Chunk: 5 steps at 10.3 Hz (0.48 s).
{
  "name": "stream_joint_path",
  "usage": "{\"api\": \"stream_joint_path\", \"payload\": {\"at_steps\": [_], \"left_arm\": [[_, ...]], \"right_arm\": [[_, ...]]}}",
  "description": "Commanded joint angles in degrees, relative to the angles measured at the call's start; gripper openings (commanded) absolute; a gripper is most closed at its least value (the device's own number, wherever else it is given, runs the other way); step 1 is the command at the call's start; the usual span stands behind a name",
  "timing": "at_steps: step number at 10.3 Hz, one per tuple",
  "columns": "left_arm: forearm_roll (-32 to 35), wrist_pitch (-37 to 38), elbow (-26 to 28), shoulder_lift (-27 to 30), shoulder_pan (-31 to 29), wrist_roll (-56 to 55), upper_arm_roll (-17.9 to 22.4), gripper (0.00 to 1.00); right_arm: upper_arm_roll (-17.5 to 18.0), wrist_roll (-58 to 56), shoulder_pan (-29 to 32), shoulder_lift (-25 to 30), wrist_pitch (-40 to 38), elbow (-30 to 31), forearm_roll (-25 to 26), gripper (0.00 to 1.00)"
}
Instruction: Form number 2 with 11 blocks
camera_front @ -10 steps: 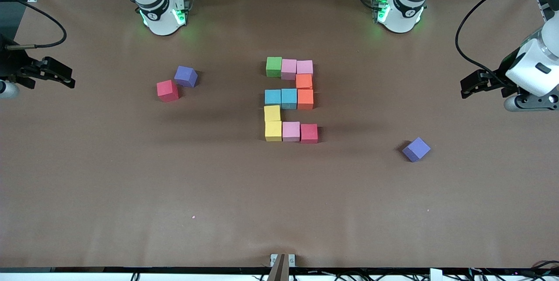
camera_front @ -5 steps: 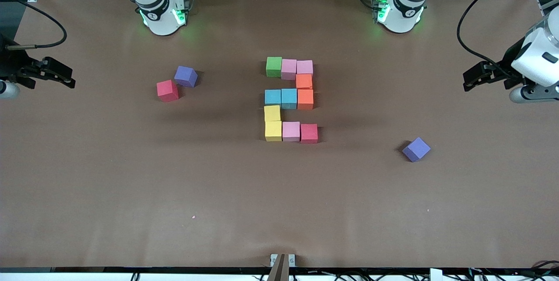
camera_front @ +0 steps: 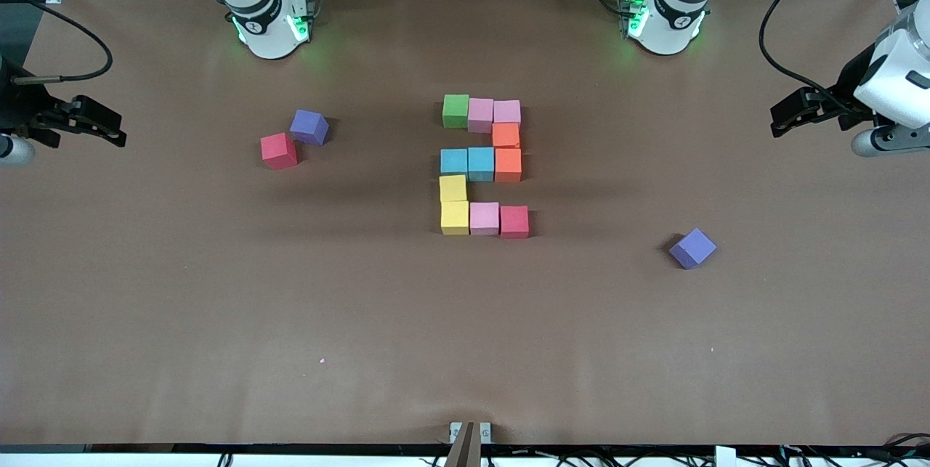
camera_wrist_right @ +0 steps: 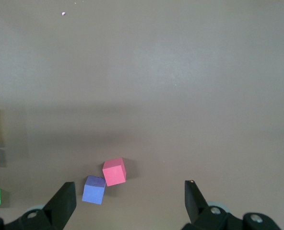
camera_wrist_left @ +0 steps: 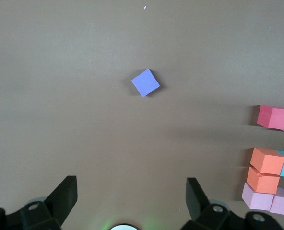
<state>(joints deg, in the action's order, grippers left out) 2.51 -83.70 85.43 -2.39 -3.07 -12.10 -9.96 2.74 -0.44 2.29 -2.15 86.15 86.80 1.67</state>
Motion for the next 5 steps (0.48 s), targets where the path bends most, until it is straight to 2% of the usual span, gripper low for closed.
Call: {"api": "stream_joint_path", "payload": {"at_steps": [1,5], "left_arm": [[-1.4,1.0,0.5,1.1,-0.9,-0.7,-0.5,1.00],[-1.4,1.1,0.5,1.2,-0.8,0.1,0.3,1.00]], "right_arm": [[1.0,-0.1,0.6,0.7,0.2,0.8,1.5,1.00],[1.0,-0.1,0.6,0.7,0.2,0.8,1.6,1.00]]}}
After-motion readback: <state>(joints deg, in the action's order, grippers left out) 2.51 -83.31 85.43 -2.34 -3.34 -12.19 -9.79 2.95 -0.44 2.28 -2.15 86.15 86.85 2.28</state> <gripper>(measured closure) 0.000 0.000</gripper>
